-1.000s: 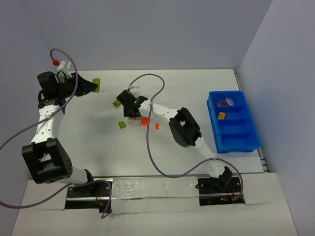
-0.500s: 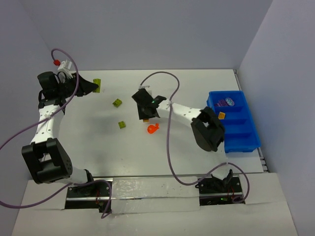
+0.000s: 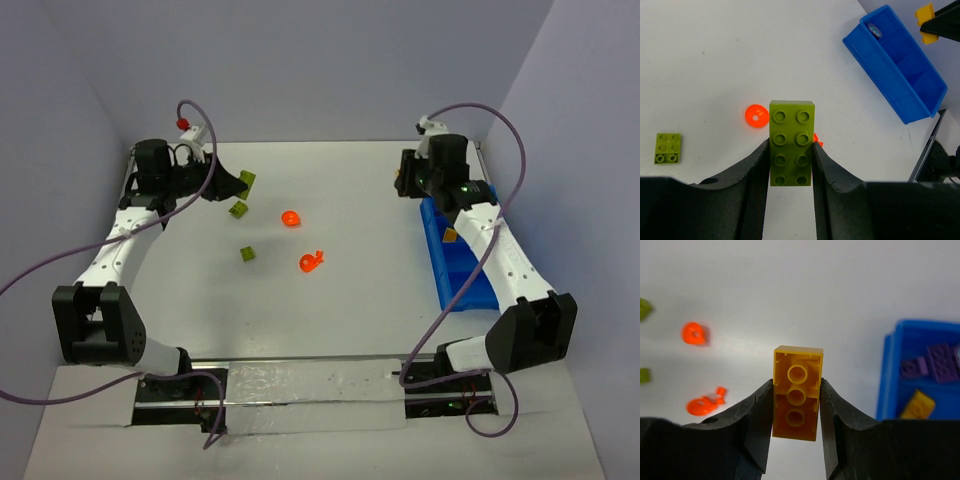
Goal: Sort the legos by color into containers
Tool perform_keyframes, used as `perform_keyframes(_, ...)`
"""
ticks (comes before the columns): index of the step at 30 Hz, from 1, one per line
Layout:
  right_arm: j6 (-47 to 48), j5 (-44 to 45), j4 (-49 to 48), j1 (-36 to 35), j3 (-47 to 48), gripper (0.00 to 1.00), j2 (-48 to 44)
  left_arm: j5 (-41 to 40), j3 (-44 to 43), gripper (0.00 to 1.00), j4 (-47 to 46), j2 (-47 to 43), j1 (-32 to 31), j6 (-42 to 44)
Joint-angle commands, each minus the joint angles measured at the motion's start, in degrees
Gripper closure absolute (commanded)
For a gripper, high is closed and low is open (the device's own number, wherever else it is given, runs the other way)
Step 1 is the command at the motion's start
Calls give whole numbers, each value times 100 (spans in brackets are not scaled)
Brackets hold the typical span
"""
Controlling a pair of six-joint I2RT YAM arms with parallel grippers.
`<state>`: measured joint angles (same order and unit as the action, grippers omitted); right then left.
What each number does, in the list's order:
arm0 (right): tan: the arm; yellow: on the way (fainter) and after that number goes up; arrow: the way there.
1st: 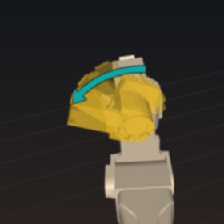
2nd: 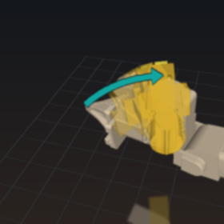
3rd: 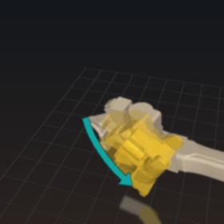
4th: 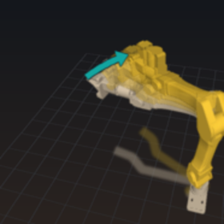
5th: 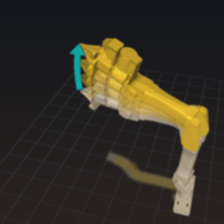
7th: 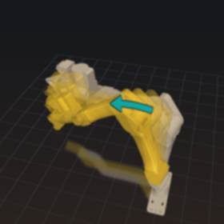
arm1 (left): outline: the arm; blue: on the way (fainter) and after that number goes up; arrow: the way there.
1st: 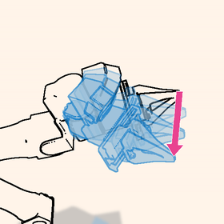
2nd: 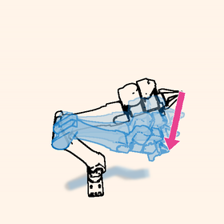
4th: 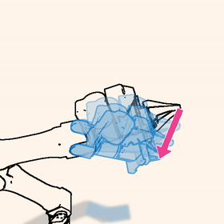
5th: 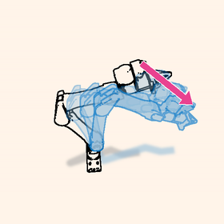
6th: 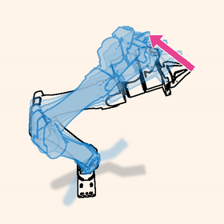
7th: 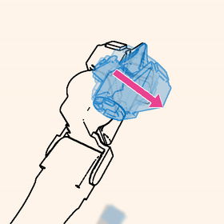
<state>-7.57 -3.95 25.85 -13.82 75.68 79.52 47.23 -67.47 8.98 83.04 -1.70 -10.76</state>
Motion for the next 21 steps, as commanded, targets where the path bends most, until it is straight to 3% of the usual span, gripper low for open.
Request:
perform_keyframes(1,1154,-310,638,1055,-722,100,-874,-249,-404,100,141,93,-294,274)
perform_keyframes(5,1536,-190,812,2050,-1098,100,-1006,-239,-547,100,213,251,-429,259)
perform_keyframes(9,1611,85,630,2534,-1369,100,-578,-258,-691,100,251,375,-530,235)
perform_keyframes(21,1410,290,154,2920,-1243,100,633,-302,-683,100,198,429,-568,206)
